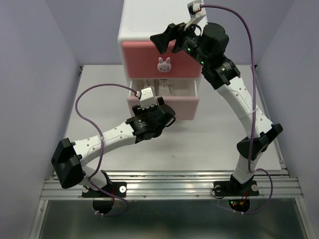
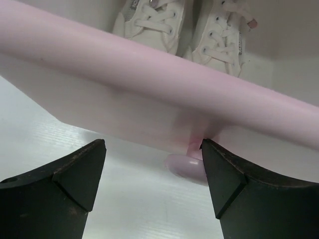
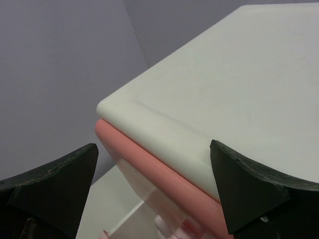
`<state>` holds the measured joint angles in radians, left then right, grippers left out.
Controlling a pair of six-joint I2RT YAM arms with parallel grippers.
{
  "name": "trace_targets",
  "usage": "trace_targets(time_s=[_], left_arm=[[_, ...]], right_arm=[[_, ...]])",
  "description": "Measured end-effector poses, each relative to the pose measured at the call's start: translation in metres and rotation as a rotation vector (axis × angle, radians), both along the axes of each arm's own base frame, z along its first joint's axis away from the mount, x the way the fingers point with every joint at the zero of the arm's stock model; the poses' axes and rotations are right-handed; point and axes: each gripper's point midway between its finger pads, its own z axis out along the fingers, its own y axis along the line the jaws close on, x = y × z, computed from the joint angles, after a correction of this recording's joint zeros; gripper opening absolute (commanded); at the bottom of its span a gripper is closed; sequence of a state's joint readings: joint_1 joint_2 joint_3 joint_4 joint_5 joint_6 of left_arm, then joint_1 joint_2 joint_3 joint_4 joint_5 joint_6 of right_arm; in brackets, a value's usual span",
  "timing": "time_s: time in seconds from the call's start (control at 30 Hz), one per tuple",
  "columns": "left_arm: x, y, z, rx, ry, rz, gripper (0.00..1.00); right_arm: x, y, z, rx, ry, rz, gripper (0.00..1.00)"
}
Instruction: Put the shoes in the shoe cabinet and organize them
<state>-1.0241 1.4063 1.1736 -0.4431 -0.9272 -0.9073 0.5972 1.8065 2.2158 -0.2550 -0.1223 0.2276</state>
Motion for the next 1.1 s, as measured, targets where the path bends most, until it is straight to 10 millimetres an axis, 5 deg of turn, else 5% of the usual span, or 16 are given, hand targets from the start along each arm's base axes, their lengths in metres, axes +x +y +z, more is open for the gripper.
trace_targets(time_s=[0.27,0.47,0.77,0.93,1.0,1.1], left_arm=[[0.071,0.007,-0.007,-0.040,-0.065,0.097,0.88],[0.113,0.010,-0.006,-0.012,-0.075,0.130,0.99],[0.107,0.006,0.002,0.050,0.061,0.064,0.99],[0.079,0.035,0.009,-0.029,0.113,0.100,0.99],[0.056,0.060,0.034,-0.045,0.101,0.104,0.99],[0.028,0.090,0.108,-0.122,-0.028,0.091,0.99]], right_arm=[[0.001,0.000,-0.001,-0.005,-0.004,-0.004,1.00],[0.003,-0.003,-0.001,-0.011,-0.013,-0.022,1.00],[0.008,-0.013,0.004,0.020,0.009,-0.086,1.00],[0.033,-0.053,0.021,0.135,0.059,-0.343,1.00],[0.044,-0.075,0.030,0.174,0.057,-0.429,1.00],[0.071,-0.118,0.032,0.235,0.077,-0.536,1.00]])
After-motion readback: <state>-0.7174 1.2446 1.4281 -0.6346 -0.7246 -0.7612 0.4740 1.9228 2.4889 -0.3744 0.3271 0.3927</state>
